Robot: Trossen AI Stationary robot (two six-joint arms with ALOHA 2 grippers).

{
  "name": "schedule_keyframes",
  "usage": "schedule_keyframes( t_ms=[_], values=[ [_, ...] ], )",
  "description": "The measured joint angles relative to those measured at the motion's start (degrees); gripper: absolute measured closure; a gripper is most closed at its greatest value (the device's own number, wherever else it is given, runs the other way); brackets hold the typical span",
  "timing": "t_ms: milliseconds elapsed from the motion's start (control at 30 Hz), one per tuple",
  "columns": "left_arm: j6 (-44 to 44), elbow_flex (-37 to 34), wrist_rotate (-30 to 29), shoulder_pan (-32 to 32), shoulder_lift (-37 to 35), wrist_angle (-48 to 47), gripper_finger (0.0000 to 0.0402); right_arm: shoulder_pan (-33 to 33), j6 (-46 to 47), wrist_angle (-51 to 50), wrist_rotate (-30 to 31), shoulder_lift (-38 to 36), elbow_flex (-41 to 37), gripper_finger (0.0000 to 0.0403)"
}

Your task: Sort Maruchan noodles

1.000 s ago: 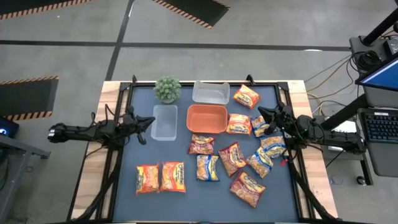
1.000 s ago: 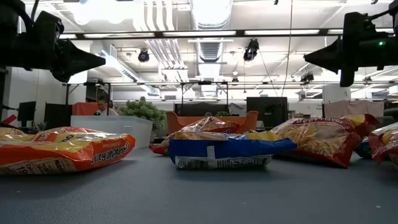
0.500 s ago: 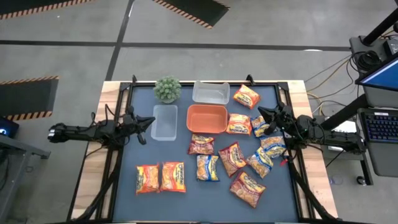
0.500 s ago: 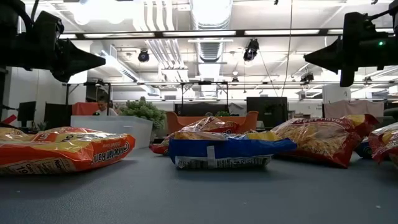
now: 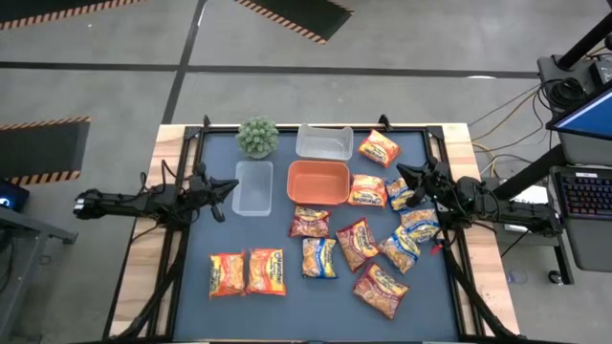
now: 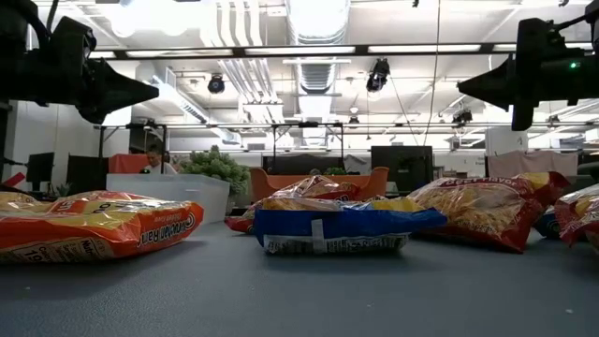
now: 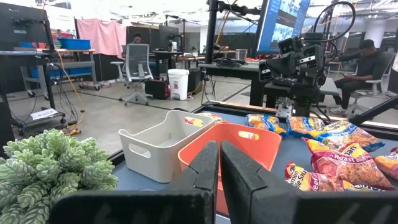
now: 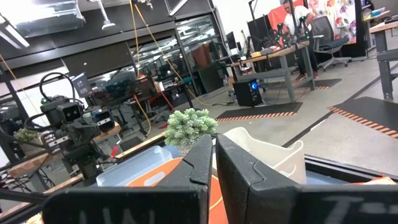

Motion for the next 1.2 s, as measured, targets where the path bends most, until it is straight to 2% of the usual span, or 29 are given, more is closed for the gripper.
schedule_keyframes(
  t_ms=[900,1200],
  values=[
    [-0.11,-0.01,0.01,0.00,0.01,0.36,0.0402,0.01,0.00,0.00,0.00,0.00,0.00,0.0390],
    [-10.57,0.01,-0.01,0.01,-0.01,11.35,0.0402,0.00,0.00,3.40,0.02,0.00,0.01,0.0390]
  ],
)
